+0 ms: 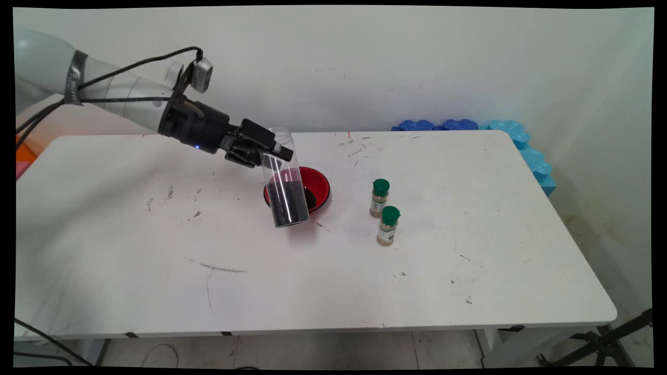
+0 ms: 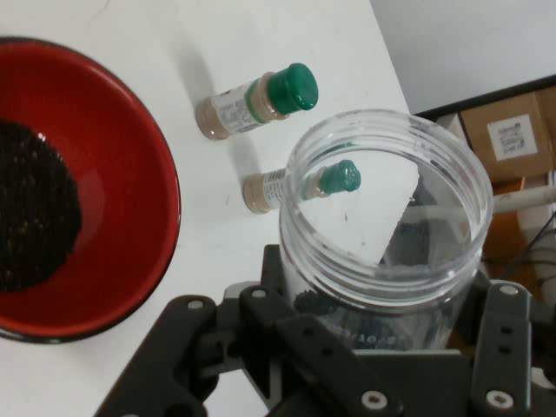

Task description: Pour the black seasoning powder in the red bowl

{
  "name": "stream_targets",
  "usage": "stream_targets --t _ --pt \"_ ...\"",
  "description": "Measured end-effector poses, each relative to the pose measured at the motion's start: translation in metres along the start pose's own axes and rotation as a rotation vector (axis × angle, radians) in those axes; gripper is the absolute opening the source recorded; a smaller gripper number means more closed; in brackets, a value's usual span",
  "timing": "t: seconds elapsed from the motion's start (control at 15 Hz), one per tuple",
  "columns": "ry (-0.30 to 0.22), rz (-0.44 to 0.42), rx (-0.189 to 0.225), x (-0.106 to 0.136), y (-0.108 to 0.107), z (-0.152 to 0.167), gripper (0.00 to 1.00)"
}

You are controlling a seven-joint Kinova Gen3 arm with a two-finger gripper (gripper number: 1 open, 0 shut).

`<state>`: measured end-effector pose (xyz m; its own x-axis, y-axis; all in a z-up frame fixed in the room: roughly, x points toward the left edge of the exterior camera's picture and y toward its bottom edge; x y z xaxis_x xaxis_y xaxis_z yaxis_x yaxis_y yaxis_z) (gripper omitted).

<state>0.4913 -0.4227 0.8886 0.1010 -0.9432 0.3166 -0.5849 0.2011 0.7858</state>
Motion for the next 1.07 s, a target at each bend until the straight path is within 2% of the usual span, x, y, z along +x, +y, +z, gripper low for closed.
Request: stream_targets --t 1.07 --pt "-0.001 -0.550 -0.044 -0.005 -0.014 0.007 0.00"
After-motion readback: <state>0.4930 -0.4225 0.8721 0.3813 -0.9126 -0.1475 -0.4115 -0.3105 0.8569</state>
